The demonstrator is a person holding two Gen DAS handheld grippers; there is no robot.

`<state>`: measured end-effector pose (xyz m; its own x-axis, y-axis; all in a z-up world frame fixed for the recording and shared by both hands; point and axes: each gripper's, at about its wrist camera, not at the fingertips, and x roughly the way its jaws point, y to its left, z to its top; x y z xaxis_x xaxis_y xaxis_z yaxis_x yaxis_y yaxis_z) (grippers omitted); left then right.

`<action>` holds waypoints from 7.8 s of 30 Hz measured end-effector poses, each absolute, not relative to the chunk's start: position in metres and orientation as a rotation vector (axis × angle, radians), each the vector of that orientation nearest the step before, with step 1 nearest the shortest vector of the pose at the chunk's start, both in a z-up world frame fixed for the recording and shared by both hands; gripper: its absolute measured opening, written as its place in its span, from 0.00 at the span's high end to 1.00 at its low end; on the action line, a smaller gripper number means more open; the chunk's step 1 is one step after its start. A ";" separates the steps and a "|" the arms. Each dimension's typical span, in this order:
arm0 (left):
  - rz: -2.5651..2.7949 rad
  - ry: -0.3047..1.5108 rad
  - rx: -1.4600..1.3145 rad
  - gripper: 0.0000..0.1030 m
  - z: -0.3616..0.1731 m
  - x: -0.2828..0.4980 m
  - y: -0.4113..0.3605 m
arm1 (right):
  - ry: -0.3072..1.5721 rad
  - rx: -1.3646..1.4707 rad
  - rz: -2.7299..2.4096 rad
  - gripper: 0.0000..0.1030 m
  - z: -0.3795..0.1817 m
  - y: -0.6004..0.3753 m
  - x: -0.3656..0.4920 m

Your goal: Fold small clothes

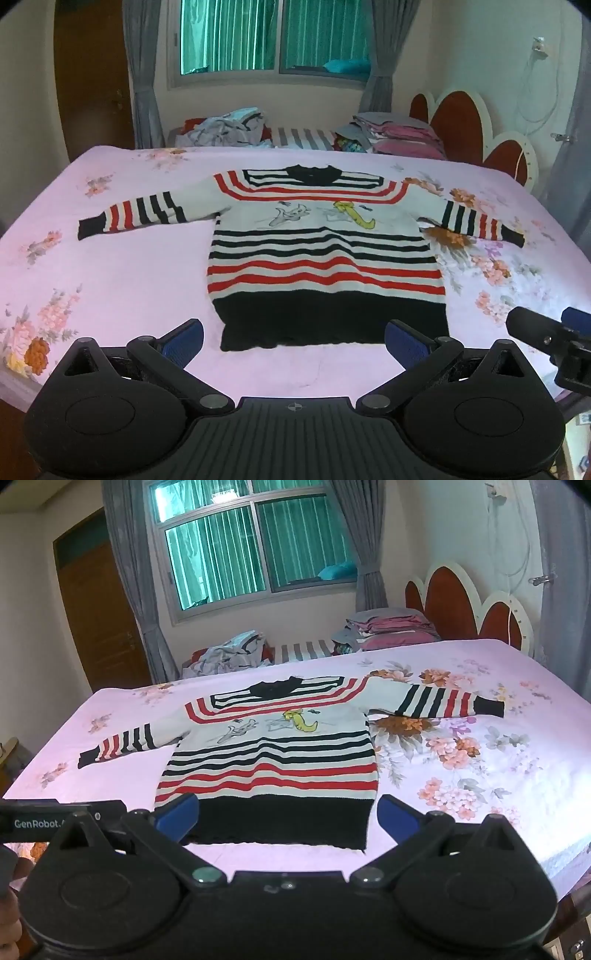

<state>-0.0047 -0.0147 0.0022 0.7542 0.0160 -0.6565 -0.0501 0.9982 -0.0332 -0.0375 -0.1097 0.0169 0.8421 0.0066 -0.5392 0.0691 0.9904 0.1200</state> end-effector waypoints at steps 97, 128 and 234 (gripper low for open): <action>0.045 0.808 -0.030 0.00 -0.031 0.119 0.017 | 0.620 0.148 -0.139 0.00 -0.018 -0.112 0.053; -0.055 0.829 -0.080 0.00 -0.076 0.312 0.052 | 0.618 0.137 -0.339 0.00 -0.029 -0.134 0.194; -0.263 0.976 -0.373 0.11 -0.168 0.481 -0.063 | 0.745 0.138 -0.112 0.52 -0.101 -0.258 0.357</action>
<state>0.4809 -0.0631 -0.1683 0.5368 -0.3801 -0.7533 0.0502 0.9056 -0.4211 0.3573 -0.2576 -0.1013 0.7299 -0.0527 -0.6815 0.1505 0.9850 0.0850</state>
